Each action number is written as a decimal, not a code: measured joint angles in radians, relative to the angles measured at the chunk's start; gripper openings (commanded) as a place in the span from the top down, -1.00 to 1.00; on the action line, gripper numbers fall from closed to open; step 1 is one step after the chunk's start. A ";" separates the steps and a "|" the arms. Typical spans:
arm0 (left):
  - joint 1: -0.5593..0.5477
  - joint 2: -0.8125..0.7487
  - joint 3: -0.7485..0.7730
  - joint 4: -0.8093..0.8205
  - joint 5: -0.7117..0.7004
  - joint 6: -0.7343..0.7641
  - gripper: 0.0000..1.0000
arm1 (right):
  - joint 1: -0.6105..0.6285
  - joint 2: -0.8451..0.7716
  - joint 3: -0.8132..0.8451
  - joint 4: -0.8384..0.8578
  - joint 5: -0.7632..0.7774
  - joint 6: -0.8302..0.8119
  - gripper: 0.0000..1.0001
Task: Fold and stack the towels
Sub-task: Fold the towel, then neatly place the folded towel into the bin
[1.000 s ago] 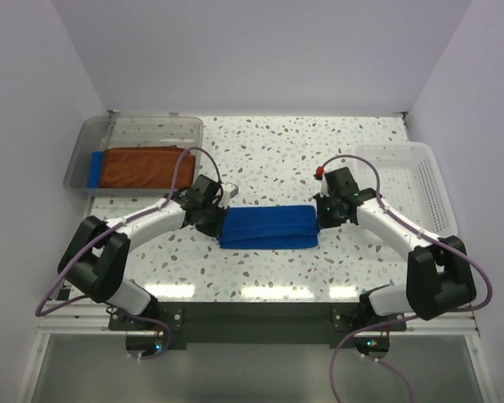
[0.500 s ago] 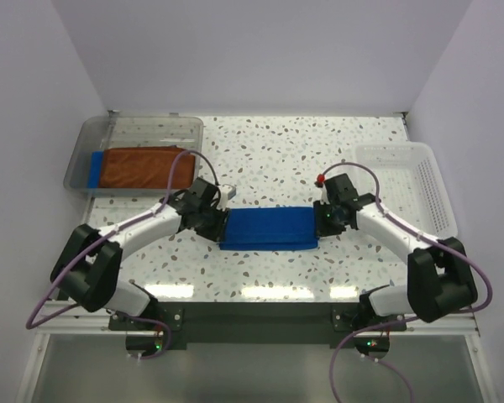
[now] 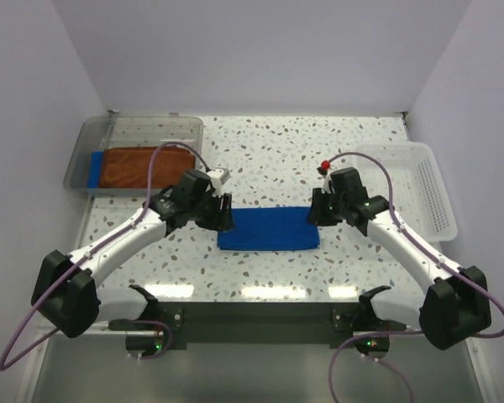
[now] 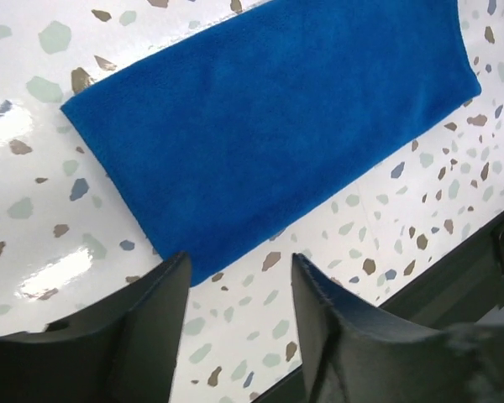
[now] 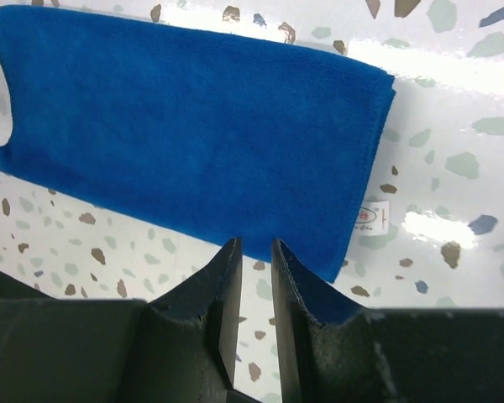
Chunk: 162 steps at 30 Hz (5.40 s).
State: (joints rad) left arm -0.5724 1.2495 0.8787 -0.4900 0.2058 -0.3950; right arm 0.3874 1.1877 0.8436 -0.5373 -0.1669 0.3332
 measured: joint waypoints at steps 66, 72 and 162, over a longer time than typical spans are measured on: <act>0.507 -0.080 -0.170 0.070 -0.211 -0.005 -1.00 | 0.723 0.922 0.706 -0.049 0.434 -0.015 0.52; 0.505 -0.083 -0.174 0.071 -0.169 -0.011 -1.00 | 0.715 0.878 0.634 0.017 0.444 -0.021 1.00; 0.576 0.769 1.087 -0.362 -0.496 0.336 1.00 | 0.632 0.126 0.066 0.042 0.551 -0.101 -0.97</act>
State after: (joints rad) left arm 0.0032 2.0182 1.9659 -0.8516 -0.2901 -0.0593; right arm 1.0199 1.3140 0.9096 -0.4957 0.3843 0.2325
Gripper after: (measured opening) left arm 0.062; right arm 0.986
